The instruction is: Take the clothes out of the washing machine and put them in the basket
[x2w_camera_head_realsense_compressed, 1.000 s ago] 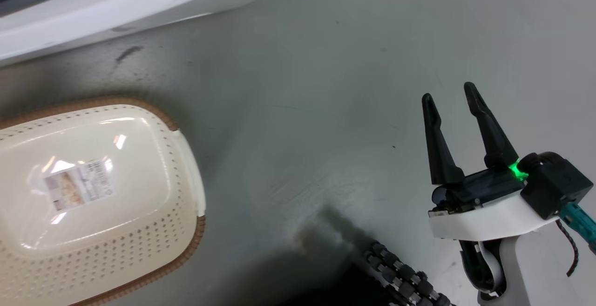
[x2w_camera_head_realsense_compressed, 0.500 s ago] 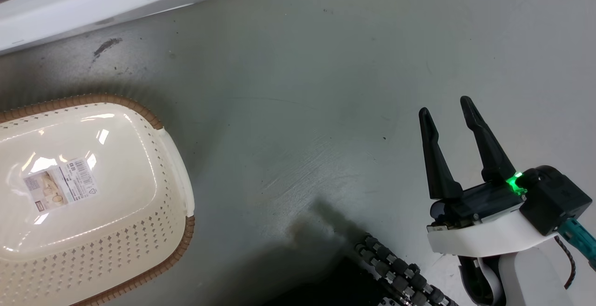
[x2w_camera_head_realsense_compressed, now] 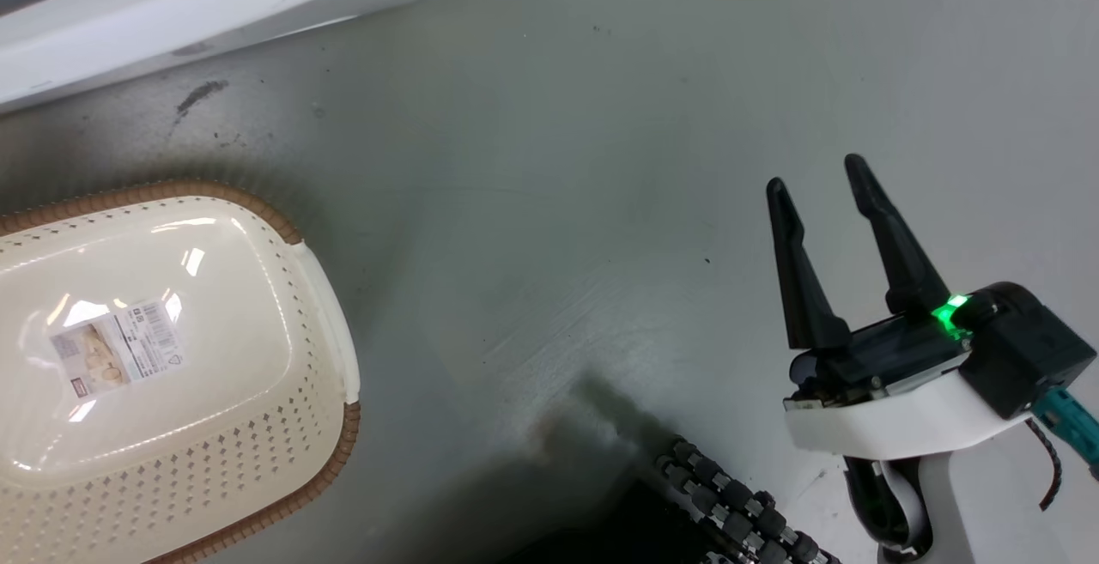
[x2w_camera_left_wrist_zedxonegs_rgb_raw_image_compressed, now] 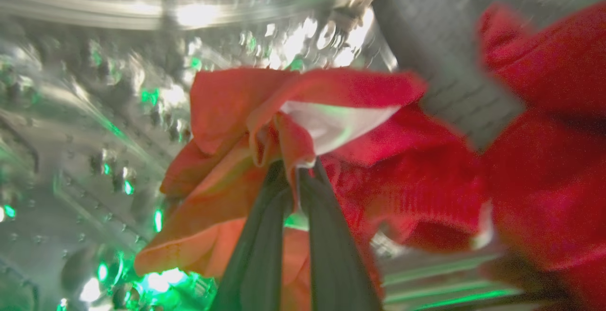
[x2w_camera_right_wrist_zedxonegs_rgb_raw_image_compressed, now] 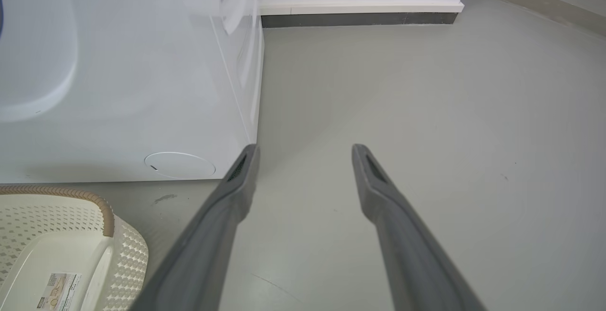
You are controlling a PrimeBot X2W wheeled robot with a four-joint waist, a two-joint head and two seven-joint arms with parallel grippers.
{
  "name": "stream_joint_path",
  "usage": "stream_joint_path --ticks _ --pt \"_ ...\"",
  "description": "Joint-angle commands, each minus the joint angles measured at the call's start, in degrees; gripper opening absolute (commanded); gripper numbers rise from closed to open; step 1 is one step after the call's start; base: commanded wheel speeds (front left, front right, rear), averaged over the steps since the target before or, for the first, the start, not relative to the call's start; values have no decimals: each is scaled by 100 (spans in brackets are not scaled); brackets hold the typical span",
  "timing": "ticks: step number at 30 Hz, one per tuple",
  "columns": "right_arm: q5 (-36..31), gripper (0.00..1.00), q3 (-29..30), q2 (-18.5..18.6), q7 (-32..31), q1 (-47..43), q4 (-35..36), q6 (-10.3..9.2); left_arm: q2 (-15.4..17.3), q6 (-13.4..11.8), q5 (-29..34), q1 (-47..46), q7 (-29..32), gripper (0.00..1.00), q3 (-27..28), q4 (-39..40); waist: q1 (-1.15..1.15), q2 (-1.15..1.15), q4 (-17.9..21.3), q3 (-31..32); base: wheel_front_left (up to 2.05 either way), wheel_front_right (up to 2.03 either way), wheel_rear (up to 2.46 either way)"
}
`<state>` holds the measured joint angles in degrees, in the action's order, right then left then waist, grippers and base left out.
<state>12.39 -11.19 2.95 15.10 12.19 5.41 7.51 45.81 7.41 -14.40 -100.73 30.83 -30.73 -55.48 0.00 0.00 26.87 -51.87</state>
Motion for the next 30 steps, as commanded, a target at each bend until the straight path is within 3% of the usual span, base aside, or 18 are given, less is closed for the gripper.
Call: stream_joint_path --ticks 1,14,15,17,19,21,27,30 --pt "2 100 66 -12 10 125 -15 -4 -108 0 -89 147 -318 0 31 20 0 0 -45 118 0 0 0" --pt "-436 100 583 -9 10 211 -219 -4 -1013 -310 -818 1673 -2986 0 426 -294 0 0 -846 1313 0 0 0" --pt "-436 100 583 -9 10 211 -219 -4 -1013 -310 -818 1673 -2986 0 426 -294 0 0 -846 1313 0 0 0" --pt "-588 100 688 -6 11 136 -257 -4 -1280 -368 -963 2137 -3637 0 490 -373 0 0 -1042 1655 0 0 0" --pt "-612 100 717 -6 10 116 -266 -4 -1358 -414 -1007 2258 -3829 0 528 -394 0 0 -1098 1755 0 0 0" --pt "-727 100 795 -6 10 18 -321 -5 -1681 -436 -1128 2797 -4309 0 542 -492 0 0 -1266 2115 0 0 0" --pt "-914 100 891 -5 10 -129 -392 -4 -2122 -516 -1266 3728 -4607 0 726 -135 0 0 -1537 2714 0 0 0" --pt "-966 100 902 -9 10 -182 -405 -4 -2166 -577 -1223 4010 -4611 0 893 318 0 0 -1627 2827 0 0 0"
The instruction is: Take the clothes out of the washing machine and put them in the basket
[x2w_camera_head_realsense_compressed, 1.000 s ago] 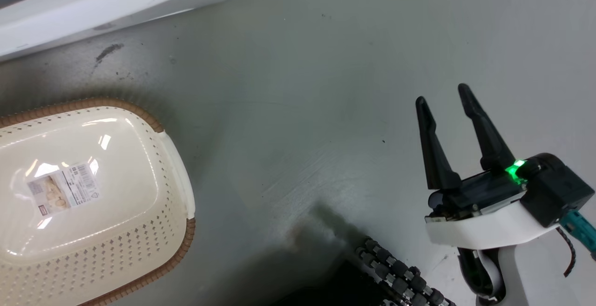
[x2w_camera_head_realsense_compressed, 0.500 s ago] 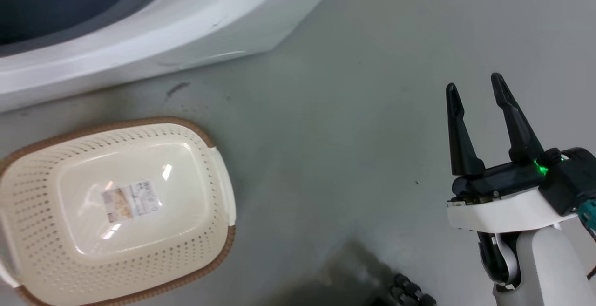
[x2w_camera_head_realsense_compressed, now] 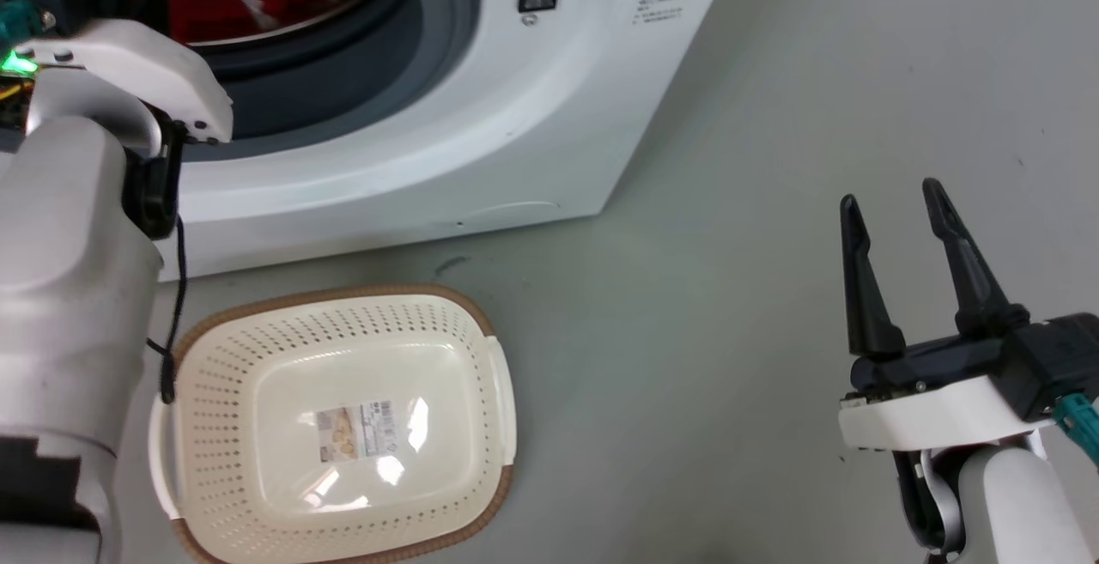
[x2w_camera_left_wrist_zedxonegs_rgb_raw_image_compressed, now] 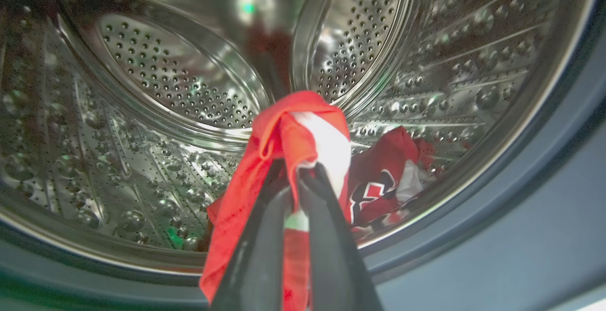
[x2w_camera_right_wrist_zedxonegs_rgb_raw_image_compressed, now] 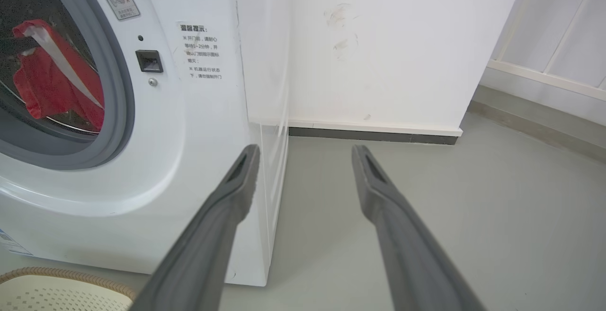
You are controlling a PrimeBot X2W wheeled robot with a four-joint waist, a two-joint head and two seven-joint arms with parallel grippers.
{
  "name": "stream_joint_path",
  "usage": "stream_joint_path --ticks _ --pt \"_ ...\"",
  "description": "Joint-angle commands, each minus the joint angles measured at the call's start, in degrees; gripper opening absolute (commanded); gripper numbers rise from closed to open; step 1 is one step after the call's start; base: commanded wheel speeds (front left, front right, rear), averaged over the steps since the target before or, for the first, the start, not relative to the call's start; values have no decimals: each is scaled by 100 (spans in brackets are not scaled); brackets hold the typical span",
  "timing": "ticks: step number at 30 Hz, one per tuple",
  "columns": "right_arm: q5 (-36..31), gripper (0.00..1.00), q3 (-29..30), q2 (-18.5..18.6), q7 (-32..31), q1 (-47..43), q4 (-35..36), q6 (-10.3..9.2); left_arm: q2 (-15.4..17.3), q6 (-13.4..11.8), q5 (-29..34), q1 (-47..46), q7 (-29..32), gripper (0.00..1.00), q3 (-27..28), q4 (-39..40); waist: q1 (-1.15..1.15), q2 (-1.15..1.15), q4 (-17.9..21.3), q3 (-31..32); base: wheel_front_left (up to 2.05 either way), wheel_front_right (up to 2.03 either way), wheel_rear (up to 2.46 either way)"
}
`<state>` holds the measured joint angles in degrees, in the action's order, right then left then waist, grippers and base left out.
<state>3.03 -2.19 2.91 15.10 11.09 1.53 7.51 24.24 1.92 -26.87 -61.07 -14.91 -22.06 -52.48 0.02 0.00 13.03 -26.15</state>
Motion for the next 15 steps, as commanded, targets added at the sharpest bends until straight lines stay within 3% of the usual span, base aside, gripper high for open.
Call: stream_joint_path --ticks 1,8,15 --pt "-56 100 6 -4 10 -97 -29 -4 -39 -53 48 250 -37 0 127 259 -2 0 -286 331 0 0 0" --pt "-131 100 18 -5 10 -242 -90 -4 -229 -142 501 1442 -35 0 807 1903 -2 0 -549 725 0 0 0" --pt "-216 100 24 -4 10 -384 -153 -4 -596 24 919 2409 -36 0 1382 3151 -2 0 -806 1118 0 0 0"
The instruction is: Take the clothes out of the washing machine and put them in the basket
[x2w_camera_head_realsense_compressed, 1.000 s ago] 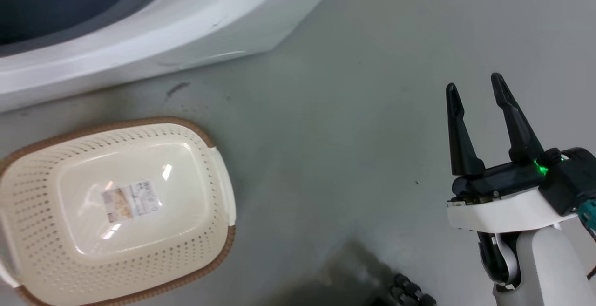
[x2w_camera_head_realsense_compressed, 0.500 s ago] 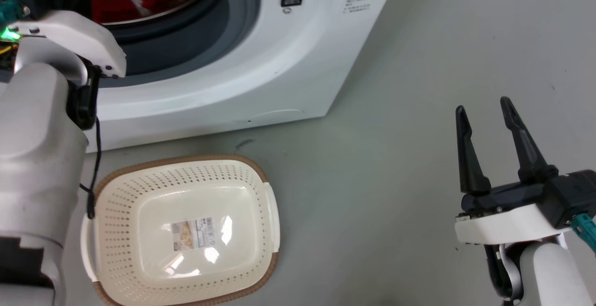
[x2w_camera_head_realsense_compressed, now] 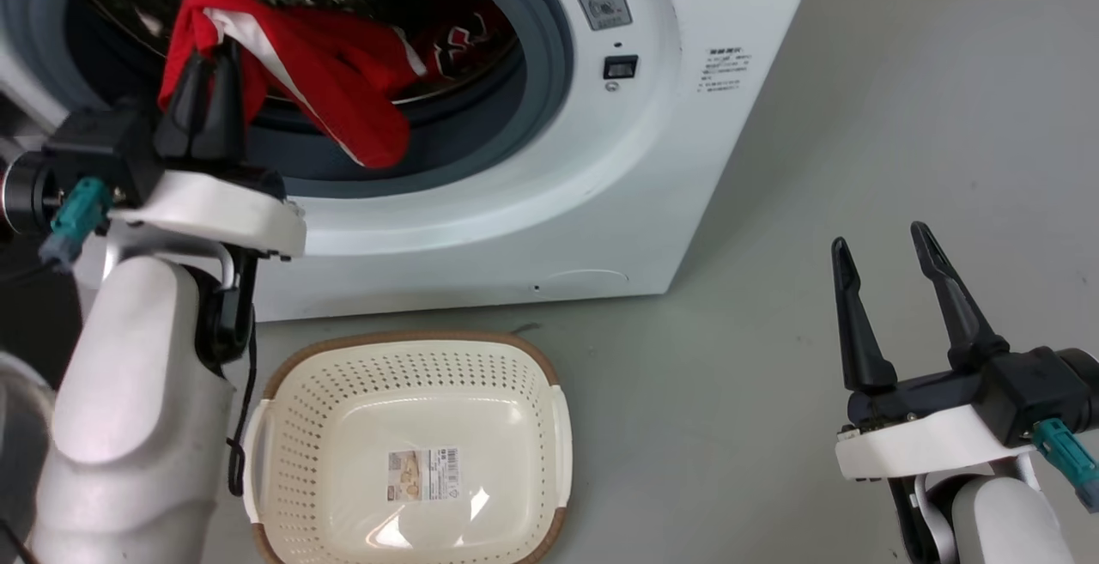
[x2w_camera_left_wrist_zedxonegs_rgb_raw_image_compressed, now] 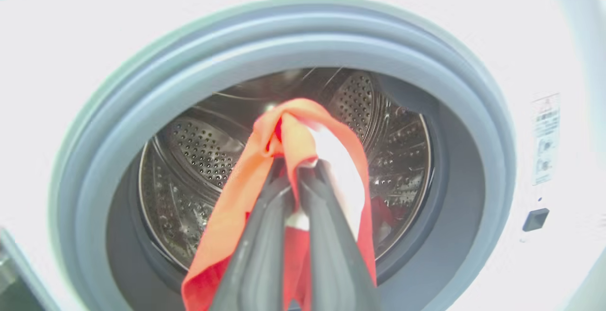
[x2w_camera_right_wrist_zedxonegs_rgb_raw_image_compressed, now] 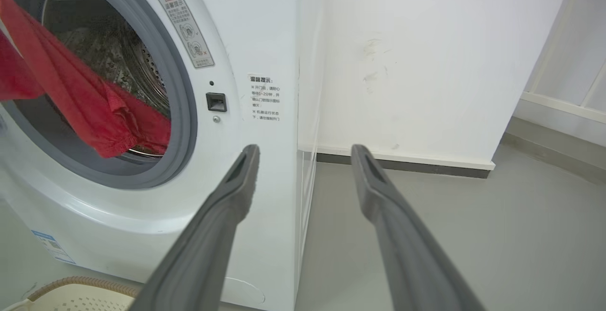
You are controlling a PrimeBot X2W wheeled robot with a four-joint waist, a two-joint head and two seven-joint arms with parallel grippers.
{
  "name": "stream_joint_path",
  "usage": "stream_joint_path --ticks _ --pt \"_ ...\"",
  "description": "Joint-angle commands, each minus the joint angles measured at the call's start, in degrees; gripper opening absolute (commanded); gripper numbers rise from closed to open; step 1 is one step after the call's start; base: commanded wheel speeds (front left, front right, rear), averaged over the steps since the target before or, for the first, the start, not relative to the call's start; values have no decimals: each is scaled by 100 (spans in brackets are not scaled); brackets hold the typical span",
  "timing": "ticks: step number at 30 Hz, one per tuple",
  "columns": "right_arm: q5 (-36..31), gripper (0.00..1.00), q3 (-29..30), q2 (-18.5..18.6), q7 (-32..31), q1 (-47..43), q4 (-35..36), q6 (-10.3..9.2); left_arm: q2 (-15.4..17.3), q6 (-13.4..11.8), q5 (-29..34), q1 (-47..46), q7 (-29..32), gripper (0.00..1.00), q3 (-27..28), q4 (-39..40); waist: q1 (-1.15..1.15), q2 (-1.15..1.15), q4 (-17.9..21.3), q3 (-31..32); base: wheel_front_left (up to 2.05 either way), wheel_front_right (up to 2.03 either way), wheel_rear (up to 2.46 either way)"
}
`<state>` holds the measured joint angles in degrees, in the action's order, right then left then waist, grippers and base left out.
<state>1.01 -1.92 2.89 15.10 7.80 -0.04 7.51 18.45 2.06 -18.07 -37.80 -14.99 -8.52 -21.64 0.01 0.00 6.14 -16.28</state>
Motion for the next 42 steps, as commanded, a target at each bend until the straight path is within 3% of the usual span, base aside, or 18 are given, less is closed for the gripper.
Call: stream_joint_path --ticks 1,11,17,29,32,42 --pt "-24 100 0 -3 10 -84 -12 -4 -69 47 89 198 -28 0 88 232 -1 0 -152 186 0 0 0" --pt "40 100 107 -2 10 -259 -96 -4 -659 305 598 1220 -23 0 335 1922 -1 0 -537 634 0 0 0" --pt "115 100 157 -1 10 -345 -125 -5 -827 395 647 1913 -23 0 278 2264 -1 0 -712 738 0 0 0" --pt "1 100 82 -3 10 -184 -4 -4 -745 511 627 2630 -23 0 -64 862 -1 0 -730 94 0 0 0" --pt "-78 100 79 -3 10 -116 70 -4 -626 523 963 2450 -23 0 -211 382 -1 0 -703 -249 0 0 0" --pt "-226 100 222 -4 10 84 368 -4 -917 349 1405 1626 -23 0 -216 -1284 -1 0 -613 -1418 0 0 0"
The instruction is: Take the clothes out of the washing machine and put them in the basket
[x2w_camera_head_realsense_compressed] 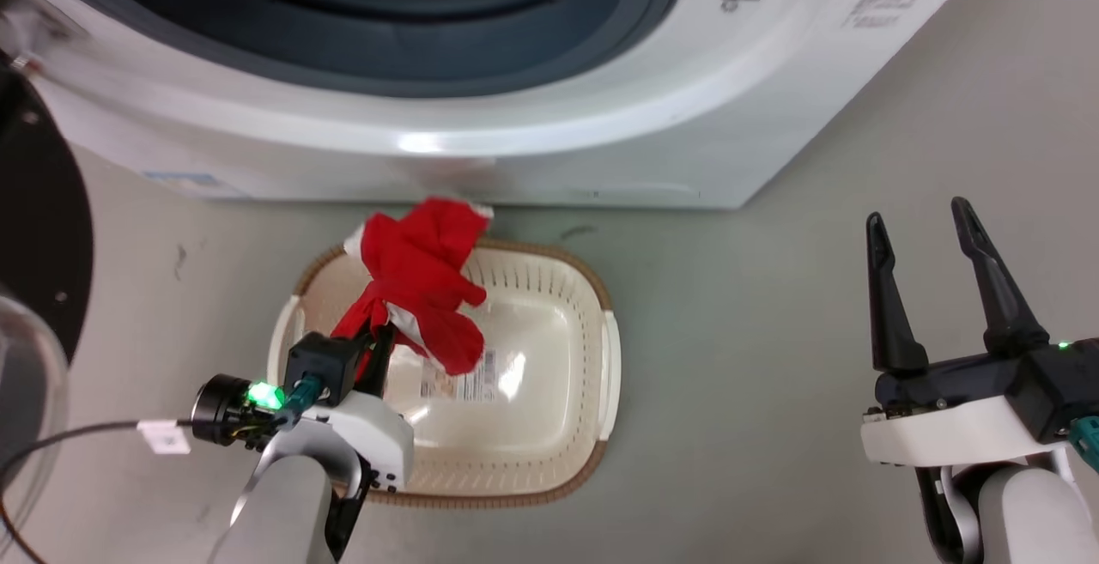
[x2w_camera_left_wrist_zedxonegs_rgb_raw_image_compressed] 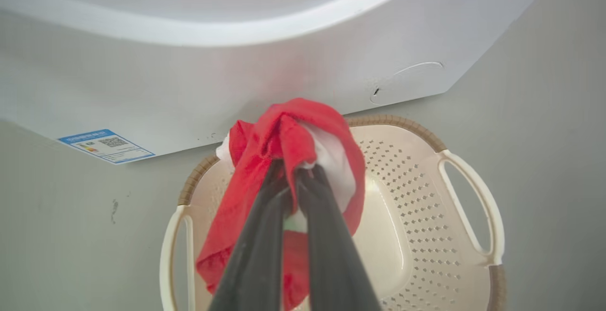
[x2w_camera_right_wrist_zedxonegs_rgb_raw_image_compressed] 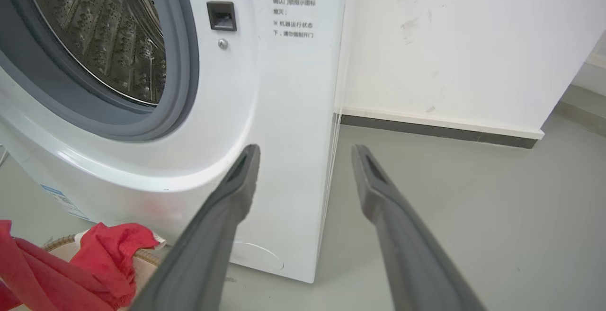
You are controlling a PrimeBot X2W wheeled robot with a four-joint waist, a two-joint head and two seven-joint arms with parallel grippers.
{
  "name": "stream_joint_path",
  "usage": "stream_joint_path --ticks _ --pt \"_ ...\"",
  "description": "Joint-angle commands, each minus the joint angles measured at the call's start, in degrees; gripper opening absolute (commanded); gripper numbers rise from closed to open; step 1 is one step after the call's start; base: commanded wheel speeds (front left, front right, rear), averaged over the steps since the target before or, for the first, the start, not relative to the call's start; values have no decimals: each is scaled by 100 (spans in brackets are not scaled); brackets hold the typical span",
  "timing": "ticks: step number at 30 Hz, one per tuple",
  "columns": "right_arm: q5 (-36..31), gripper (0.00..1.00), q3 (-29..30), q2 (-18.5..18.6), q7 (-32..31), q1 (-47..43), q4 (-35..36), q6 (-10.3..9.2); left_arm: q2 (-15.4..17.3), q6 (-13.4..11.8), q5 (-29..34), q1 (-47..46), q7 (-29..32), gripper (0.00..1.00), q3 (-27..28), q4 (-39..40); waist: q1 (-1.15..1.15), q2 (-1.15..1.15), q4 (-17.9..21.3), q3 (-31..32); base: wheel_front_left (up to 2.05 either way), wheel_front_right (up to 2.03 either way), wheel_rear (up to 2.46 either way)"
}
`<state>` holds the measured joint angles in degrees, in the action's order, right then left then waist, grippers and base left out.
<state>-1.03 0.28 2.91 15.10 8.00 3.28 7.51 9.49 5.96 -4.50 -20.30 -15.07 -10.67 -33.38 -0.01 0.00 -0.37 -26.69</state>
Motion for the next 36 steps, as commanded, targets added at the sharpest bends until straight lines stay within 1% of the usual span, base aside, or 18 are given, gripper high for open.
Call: stream_joint_path --ticks 1,4,13,16,19,29,31,32,33,34,36 --pt "-20 100 0 -5 10 85 63 -4 -4 -57 81 -246 -15 0 9 -279 1 0 70 -488 0 0 0" --pt "-19 100 -21 -4 10 154 160 -5 12 -93 120 -557 -15 0 57 -758 1 0 157 -796 0 0 0" --pt "-41 100 26 -5 10 265 440 -4 117 -56 177 -1328 -15 0 72 -1916 1 0 336 -1576 0 0 0" --pt "-51 100 28 -5 10 277 506 -4 110 -41 168 -1486 -15 0 51 -2153 1 0 360 -1721 0 0 0" --pt "-73 100 40 -5 10 289 627 -5 63 -11 126 -1801 -15 0 33 -2541 1 0 391 -2002 0 0 0" --pt "-124 100 102 -5 10 316 774 -4 -43 12 86 -2249 -16 0 -53 -3034 1 0 354 -2304 0 0 0" --pt "-58 100 122 -4 10 349 760 -5 -67 -98 80 -2306 -16 0 -32 -2987 1 0 317 -2314 0 0 0" --pt "-42 100 142 -4 10 354 718 -5 -84 -105 75 -2295 -16 0 -36 -2990 1 0 303 -2288 0 0 0" --pt "-41 100 155 -4 11 356 670 -5 -99 -111 69 -2272 -16 40 -37 -2996 1 0 290 -2247 0 0 0" --pt "-35 100 142 -4 10 361 626 -4 -98 -119 58 -2245 -16 100 -37 -3000 1 0 284 -2201 0 0 0" --pt "-14 100 90 -5 10 410 561 -5 -85 -149 27 -2175 -16 100 -4 -2947 1 0 279 -2075 0 0 0"
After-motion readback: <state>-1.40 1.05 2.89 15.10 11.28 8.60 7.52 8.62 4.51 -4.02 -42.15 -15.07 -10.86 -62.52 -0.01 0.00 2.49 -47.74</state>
